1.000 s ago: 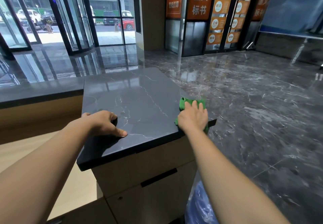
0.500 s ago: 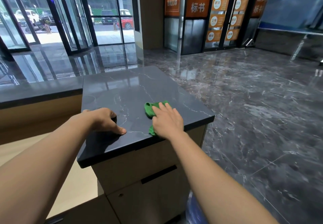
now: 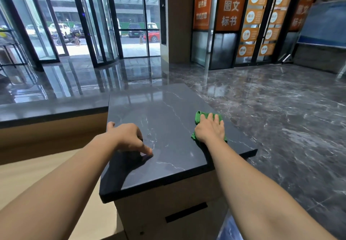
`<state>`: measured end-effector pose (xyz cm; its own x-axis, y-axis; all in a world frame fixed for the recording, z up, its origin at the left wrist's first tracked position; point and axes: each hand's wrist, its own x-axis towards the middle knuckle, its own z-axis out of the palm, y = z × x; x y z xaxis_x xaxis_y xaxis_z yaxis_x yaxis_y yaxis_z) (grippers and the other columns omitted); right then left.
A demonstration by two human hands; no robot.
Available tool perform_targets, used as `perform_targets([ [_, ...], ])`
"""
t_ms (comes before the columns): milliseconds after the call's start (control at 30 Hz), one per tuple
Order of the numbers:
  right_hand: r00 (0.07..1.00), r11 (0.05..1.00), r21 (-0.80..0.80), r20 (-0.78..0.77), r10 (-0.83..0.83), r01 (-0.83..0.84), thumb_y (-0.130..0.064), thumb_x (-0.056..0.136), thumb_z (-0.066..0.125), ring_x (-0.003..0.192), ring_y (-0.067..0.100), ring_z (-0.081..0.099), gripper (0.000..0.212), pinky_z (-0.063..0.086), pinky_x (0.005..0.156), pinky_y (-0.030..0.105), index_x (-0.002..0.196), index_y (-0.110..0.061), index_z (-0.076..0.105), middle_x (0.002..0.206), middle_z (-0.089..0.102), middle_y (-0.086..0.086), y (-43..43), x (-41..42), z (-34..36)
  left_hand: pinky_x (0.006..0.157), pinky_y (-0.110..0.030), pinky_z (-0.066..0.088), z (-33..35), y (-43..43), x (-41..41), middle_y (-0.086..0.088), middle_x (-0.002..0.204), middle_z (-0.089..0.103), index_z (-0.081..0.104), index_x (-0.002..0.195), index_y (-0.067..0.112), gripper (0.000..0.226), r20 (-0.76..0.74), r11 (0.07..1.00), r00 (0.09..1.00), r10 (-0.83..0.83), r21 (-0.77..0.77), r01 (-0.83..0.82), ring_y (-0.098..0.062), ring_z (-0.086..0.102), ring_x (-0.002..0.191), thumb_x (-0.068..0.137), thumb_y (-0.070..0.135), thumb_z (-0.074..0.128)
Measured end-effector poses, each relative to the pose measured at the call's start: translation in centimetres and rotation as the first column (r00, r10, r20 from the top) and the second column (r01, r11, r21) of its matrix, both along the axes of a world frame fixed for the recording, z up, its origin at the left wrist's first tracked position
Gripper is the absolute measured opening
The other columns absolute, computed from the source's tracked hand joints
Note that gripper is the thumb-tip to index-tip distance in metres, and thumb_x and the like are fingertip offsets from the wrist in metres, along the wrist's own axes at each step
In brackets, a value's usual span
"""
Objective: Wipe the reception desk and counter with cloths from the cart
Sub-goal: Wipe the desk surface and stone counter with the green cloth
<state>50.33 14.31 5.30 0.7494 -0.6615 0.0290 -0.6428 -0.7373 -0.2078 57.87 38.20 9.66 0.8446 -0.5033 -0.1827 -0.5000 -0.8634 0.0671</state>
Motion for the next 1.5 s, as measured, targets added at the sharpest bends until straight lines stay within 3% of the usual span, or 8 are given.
perform_targets([
  [200, 1.0, 1.0, -0.007, -0.016, 0.006, -0.006, -0.017, 0.095, 0.035, 0.15, 0.03, 0.0, 0.062, 0.001, 0.122, 0.045, 0.155, -0.015, 0.018, 0.163, 0.006, 0.012, 0.4, 7.4, 0.0, 0.103, -0.039, 0.036, -1.0, 2.6, 4.3, 0.011, 0.115, 0.067, 0.068, 0.115, 0.032, 0.037, -0.017, 0.904, 0.982, 0.19, -0.388, -0.181, -0.016, 0.058, 0.114, 0.085, 0.052, 0.063],
  [500, 0.993, 0.993, -0.021, -0.033, 0.112, -0.113, -0.023, 0.096, 0.038, 0.149, 0.03, 0.004, 0.061, 0.005, 0.121, 0.044, 0.154, -0.015, 0.019, 0.162, 0.009, 0.012, 3.8, 18.9, 0.1, 0.11, -0.037, 0.03, -3.1, 7.1, 8.8, -0.009, 0.149, 0.041, 0.037, 0.147, 0.01, 0.049, -0.557, 0.288, 0.758, 0.34, -0.706, -0.647, -0.026, 0.039, 0.136, 0.099, 0.013, 0.05],
  [667, 0.97, 0.97, -0.018, -0.011, 0.243, -0.244, -0.02, 0.096, 0.035, 0.149, 0.03, 0.005, 0.061, 0.005, 0.12, 0.043, 0.154, -0.014, 0.018, 0.162, 0.009, 0.012, 8.6, 23.1, 0.1, 0.085, -0.025, 0.041, -4.9, 7.1, 9.7, 0.0, 0.107, 0.061, 0.055, 0.115, 0.021, 0.019, -0.742, -0.016, 0.628, 0.235, -0.649, -0.761, -0.017, 0.06, 0.107, 0.102, 0.017, 0.042],
  [767, 0.934, 0.933, -0.044, 0.02, 0.357, -0.356, -0.022, 0.095, 0.037, 0.148, 0.029, 0.01, 0.059, 0.008, 0.119, 0.042, 0.152, -0.015, 0.024, 0.161, 0.013, 0.01, 12.0, 24.7, -0.2, 0.073, -0.026, 0.037, -5.5, 6.3, 10.0, 0.004, 0.084, 0.056, 0.047, 0.08, 0.024, 0.023, -0.78, -0.081, 0.599, 0.183, -0.619, -0.781, -0.01, 0.061, 0.084, 0.101, 0.018, 0.042],
  [967, 0.648, 0.646, -0.075, 0.007, 0.762, -0.759, -0.02, 0.097, 0.038, 0.15, 0.025, 0.007, 0.059, 0.006, 0.121, 0.043, 0.153, -0.021, 0.023, 0.163, 0.011, 0.004, 18.6, 25.4, -0.3, 0.066, -0.028, 0.031, -6.4, 5.4, 10.1, -0.001, 0.09, 0.063, 0.047, 0.078, 0.024, 0.023, -0.787, -0.147, 0.592, 0.176, -0.615, -0.775, -0.018, 0.048, 0.091, 0.1, 0.024, 0.042],
  [1133, 0.458, 0.453, -0.093, -0.039, 0.888, -0.887, -0.025, 0.101, 0.033, 0.149, 0.022, 0.01, 0.052, 0.011, 0.121, 0.041, 0.152, -0.022, 0.027, 0.162, 0.016, 0.003, 17.4, 25.8, -0.3, 0.106, -0.038, 0.028, -6.0, 5.1, 10.0, 0.004, 0.098, 0.071, 0.053, 0.113, 0.019, 0.025, -0.793, -0.181, 0.589, 0.155, -0.609, -0.772, -0.008, 0.061, 0.09, 0.104, 0.035, 0.036],
  [1233, 0.497, 0.494, -0.088, -0.021, 0.867, -0.865, -0.025, 0.102, 0.032, 0.15, 0.021, 0.011, 0.052, 0.012, 0.12, 0.04, 0.154, -0.022, 0.023, 0.163, 0.015, 0.003, 14.4, 26.1, -0.3, 0.114, -0.042, 0.02, -5.7, 5.2, 10.0, 0.001, 0.118, 0.069, 0.042, 0.14, 0.011, 0.047, -0.799, -0.159, 0.581, 0.155, -0.6, -0.784, -0.012, 0.059, 0.105, 0.104, 0.039, 0.033],
  [1500, 0.781, 0.776, -0.09, -0.05, 0.622, -0.624, -0.022, 0.1, 0.029, 0.149, 0.023, 0.013, 0.053, 0.02, 0.118, 0.041, 0.153, -0.018, 0.025, 0.162, 0.018, 0.005, 4.4, 25.4, 0.1, 0.116, -0.038, 0.018, -5.6, 5.3, 9.3, 0.002, 0.112, 0.069, 0.045, 0.138, 0.004, 0.05, -0.792, -0.158, 0.597, 0.13, -0.611, -0.776, -0.012, 0.054, 0.109, 0.104, 0.038, 0.033],
])
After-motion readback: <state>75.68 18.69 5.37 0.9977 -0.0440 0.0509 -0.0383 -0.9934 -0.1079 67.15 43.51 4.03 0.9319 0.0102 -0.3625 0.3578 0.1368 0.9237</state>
